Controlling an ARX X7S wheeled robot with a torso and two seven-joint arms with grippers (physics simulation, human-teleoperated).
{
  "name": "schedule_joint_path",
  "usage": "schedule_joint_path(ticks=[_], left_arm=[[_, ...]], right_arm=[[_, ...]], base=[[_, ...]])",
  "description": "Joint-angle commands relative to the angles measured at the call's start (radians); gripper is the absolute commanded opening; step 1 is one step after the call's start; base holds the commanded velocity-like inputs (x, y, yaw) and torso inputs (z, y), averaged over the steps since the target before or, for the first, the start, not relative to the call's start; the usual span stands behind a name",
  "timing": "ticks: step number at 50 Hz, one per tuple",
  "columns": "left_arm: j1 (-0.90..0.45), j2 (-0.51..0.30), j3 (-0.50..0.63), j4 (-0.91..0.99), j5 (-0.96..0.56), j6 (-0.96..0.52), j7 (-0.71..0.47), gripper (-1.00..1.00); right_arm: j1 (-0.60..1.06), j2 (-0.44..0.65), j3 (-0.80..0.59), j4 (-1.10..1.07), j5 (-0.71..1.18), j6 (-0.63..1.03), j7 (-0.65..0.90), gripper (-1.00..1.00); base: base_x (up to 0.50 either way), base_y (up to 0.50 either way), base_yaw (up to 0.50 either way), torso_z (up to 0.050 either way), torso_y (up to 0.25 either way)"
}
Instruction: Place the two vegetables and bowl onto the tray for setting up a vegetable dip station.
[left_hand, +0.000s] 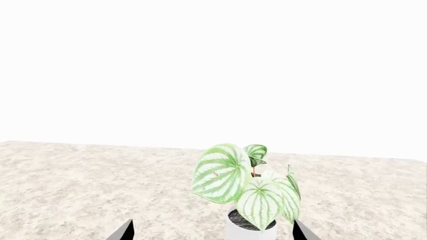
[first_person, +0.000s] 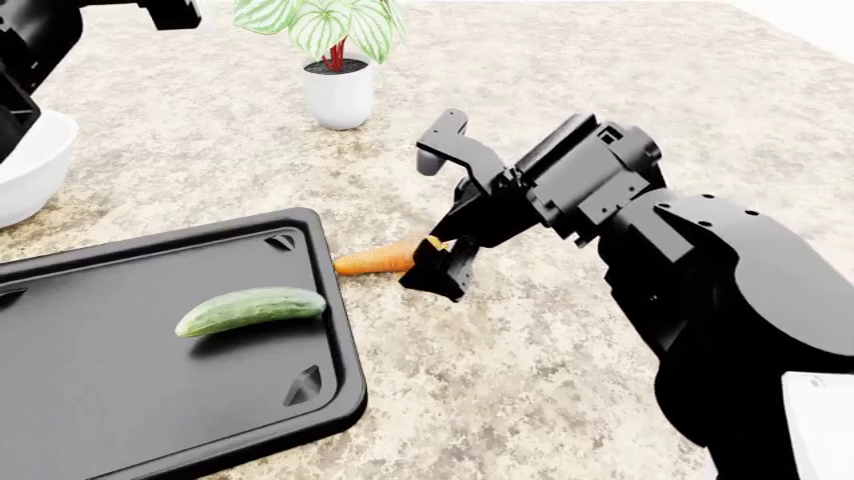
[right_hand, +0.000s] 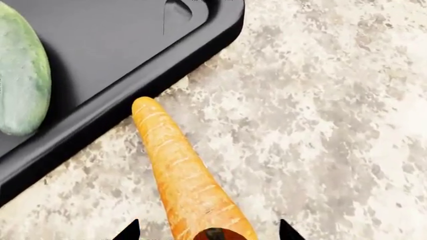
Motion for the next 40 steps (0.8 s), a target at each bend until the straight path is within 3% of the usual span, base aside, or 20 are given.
schedule_joint_path(ticks=[1,13,14,28,40], left_arm=[[0.003,0.001,0.002,0.002,-0.002,0.002,-0.002,1.00],[0.006,0.002,0.005,0.002,0.001,0.005,-0.001,1.00],[0.007,0.002,0.007,0.001,0.003,0.006,0.000,1.00],[0.012,-0.001,0.003,0.003,-0.001,0.010,-0.007,1.00],[-0.005,-0.010,-0.008,0.009,-0.021,-0.002,-0.018,1.00]], right_arm=[[-0.055,-0.009,0.011,0.007,-0.023,-0.013,-0.027,1.00],[-0.082,-0.009,-0.001,0.000,-0.074,0.004,-0.016,1.00],[-0.087,-0.009,-0.023,-0.016,-0.099,0.028,-0.008,-1.00],[-0.046,-0.008,-0.014,-0.030,-0.150,0.095,-0.027,-1.00],[0.074,0.222,0.012,-0.498,-0.068,0.403,0.169,-1.00]], base=[[0.00,0.00,0.00,0.000,0.000],[0.00,0.00,0.00,-0.002,0.000],[0.00,0.00,0.00,0.000,0.000],[0.00,0.00,0.00,-0.001,0.000],[0.00,0.00,0.00,-0.001,0.000]])
